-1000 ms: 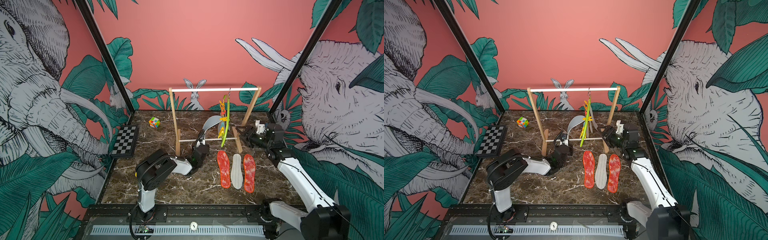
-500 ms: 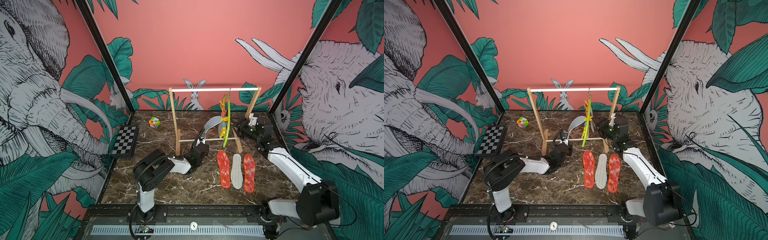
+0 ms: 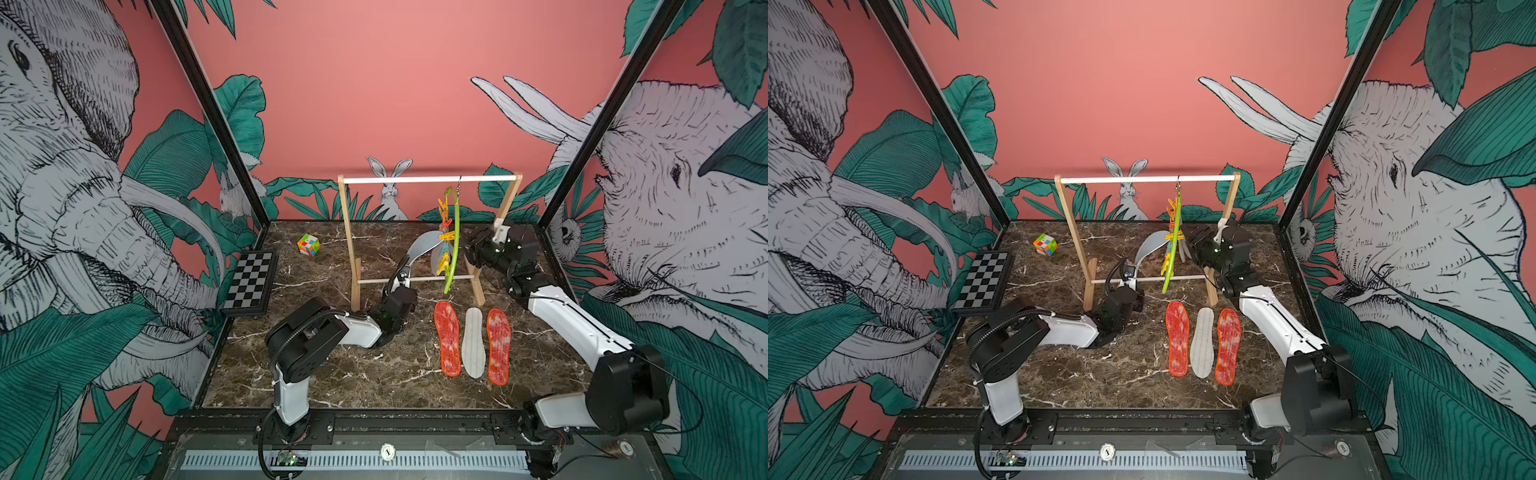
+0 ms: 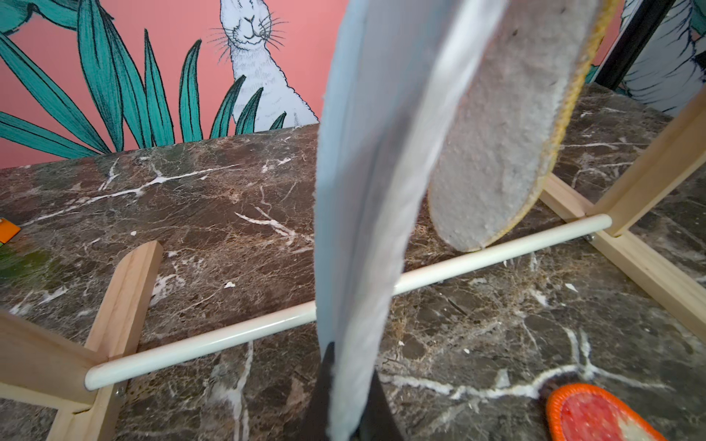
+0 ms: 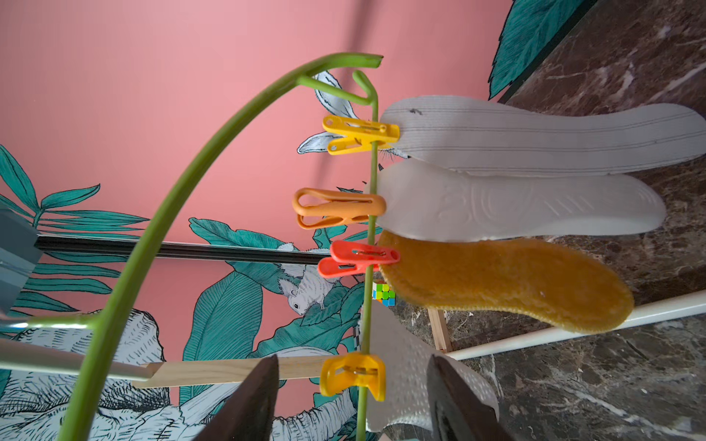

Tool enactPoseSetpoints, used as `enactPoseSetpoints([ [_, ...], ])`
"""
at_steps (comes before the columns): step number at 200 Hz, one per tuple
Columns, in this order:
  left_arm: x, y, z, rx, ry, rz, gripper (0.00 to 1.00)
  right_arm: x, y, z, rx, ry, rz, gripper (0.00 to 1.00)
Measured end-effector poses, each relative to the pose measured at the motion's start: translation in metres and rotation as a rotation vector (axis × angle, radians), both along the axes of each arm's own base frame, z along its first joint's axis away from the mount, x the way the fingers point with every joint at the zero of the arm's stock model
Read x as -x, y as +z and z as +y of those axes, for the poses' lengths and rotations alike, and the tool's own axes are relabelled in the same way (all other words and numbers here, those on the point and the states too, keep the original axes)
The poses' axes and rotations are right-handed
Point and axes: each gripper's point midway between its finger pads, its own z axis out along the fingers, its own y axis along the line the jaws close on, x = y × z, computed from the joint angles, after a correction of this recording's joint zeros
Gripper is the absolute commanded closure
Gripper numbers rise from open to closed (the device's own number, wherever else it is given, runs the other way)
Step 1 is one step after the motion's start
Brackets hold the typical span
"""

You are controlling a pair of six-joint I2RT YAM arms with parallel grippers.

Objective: Take the shoe insoles off the hanger
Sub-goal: Remove the insole from the hanger, then open the clamp at the hanger.

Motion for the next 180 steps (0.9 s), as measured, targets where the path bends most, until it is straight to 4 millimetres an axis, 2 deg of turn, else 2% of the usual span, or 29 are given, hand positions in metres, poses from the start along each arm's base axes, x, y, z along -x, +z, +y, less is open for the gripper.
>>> enactPoseSetpoints([
  [14,0.000,0.000,0.001,-0.001,0.002,0.001,0.97,0.000,0.000,0.000,0.001,-0.006,0.000,0.38],
  [103,0.000,0.002,0.001,-0.002,0.002,0.001,0.98,-0.007,-0.014,0.007,0.018,-0.011,0.032,0.56],
  [180,0.000,0.005,0.002,0.002,0.002,-0.002,0.99,-0.011,-0.011,0.008,0.024,-0.015,0.030,0.69],
])
